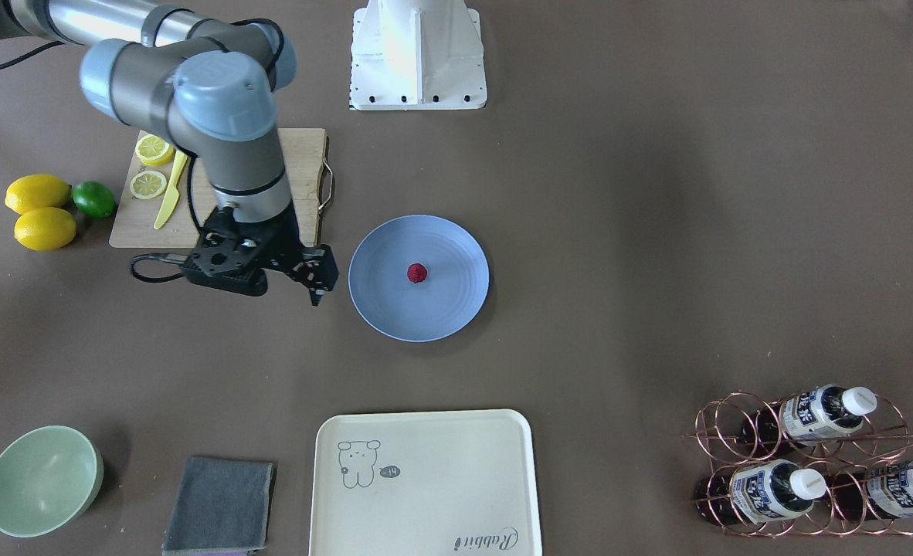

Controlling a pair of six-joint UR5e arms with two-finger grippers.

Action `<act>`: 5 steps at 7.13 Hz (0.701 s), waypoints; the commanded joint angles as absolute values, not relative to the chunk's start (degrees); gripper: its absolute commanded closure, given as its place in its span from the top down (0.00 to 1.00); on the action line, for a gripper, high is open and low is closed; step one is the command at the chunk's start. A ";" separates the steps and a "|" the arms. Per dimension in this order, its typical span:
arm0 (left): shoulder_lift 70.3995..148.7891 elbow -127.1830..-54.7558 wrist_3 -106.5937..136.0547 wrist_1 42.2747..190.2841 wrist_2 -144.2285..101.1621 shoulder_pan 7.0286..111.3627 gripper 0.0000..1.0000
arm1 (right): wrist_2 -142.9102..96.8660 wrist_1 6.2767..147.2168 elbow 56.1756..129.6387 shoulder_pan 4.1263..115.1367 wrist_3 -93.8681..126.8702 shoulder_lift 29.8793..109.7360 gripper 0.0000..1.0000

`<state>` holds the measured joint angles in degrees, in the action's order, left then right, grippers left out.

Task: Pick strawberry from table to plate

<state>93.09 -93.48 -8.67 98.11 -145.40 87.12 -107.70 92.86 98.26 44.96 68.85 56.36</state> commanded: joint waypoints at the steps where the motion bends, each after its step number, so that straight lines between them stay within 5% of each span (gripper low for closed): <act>1: 93.60 -93.52 -11.41 97.56 -139.52 87.89 0.98 | -113.18 93.34 101.86 54.45 52.45 65.36 1.00; 5: 94.30 -92.64 -19.38 92.59 -133.77 87.89 0.98 | -120.74 92.90 102.22 70.54 21.34 78.98 1.00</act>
<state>93.87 -92.79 -15.18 95.97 -134.67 87.75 -118.50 92.97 102.38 65.45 30.82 74.93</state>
